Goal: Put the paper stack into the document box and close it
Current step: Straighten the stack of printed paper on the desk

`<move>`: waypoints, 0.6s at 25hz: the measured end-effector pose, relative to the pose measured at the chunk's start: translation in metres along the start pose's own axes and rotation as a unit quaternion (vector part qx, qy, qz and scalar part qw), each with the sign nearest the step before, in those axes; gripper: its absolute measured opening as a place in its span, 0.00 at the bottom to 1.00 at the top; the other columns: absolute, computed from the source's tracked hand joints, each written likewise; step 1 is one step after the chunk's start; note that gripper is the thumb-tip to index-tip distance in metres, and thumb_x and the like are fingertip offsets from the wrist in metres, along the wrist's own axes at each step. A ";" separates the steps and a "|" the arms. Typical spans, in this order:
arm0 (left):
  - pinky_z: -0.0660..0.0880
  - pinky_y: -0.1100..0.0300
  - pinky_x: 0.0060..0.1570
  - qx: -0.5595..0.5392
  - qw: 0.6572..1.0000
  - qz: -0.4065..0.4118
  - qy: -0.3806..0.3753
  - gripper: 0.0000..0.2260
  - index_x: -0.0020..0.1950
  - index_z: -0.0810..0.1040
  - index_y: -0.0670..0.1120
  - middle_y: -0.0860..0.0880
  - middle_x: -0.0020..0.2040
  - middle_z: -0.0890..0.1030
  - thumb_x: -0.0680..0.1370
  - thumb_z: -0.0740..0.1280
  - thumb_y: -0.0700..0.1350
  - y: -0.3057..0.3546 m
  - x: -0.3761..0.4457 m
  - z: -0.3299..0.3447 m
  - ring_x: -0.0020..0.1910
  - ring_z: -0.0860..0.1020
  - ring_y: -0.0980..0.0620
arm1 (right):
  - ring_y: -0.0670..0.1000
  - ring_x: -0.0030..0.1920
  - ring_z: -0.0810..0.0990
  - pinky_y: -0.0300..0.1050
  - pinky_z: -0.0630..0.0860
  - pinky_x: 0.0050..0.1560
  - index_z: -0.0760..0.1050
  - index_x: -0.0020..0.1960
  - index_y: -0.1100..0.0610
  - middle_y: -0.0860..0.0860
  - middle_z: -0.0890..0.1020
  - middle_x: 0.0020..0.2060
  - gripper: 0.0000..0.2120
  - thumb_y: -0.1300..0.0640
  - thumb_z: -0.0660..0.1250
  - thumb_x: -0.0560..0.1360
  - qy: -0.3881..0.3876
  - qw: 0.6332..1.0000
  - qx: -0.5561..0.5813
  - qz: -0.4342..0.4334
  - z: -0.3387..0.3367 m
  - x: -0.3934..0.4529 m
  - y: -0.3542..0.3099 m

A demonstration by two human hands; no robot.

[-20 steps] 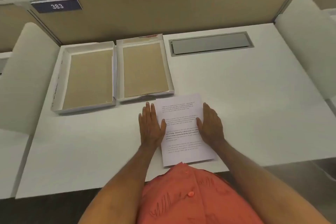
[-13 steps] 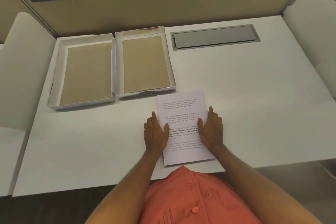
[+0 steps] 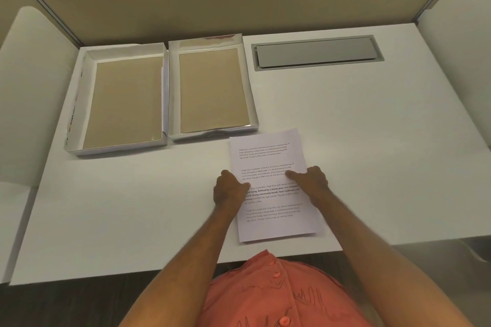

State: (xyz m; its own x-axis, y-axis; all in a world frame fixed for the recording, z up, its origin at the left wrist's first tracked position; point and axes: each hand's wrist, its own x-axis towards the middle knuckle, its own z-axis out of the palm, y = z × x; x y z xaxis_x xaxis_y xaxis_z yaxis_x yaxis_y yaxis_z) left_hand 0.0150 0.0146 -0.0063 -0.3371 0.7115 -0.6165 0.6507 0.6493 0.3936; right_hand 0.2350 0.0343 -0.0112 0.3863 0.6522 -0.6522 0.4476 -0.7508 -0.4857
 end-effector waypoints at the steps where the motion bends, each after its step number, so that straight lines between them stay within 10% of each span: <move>1: 0.77 0.49 0.58 0.002 1.000 0.000 -0.002 0.27 0.67 0.71 0.41 0.42 0.65 0.79 0.75 0.76 0.52 0.000 0.001 0.000 0.64 0.80 0.40 | 0.63 0.65 0.79 0.58 0.78 0.67 0.76 0.66 0.64 0.60 0.81 0.64 0.34 0.43 0.79 0.69 -0.011 1.000 0.003 0.005 -0.001 -0.001 0.000; 8: 0.76 0.51 0.53 0.002 1.000 0.009 0.000 0.26 0.66 0.71 0.41 0.42 0.64 0.79 0.74 0.76 0.52 -0.002 0.001 0.001 0.62 0.80 0.40 | 0.64 0.70 0.70 0.57 0.72 0.69 0.68 0.71 0.63 0.61 0.69 0.69 0.39 0.43 0.78 0.70 0.039 0.994 -0.094 -0.026 0.014 -0.020 -0.002; 15: 0.74 0.53 0.50 -0.011 1.000 0.009 -0.002 0.26 0.65 0.71 0.41 0.43 0.64 0.79 0.74 0.76 0.51 -0.002 0.000 -0.001 0.62 0.80 0.40 | 0.66 0.61 0.83 0.64 0.80 0.64 0.73 0.67 0.70 0.66 0.81 0.63 0.33 0.62 0.81 0.68 -0.075 0.986 0.149 0.022 -0.007 -0.010 -0.004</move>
State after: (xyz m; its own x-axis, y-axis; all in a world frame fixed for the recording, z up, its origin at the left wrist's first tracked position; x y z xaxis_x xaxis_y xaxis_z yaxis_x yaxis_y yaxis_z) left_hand 0.0135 0.0132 -0.0062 -0.3230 0.7224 -0.6114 0.6422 0.6418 0.4191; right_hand 0.2347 0.0320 0.0012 0.2661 0.6125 -0.7443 0.1682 -0.7898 -0.5898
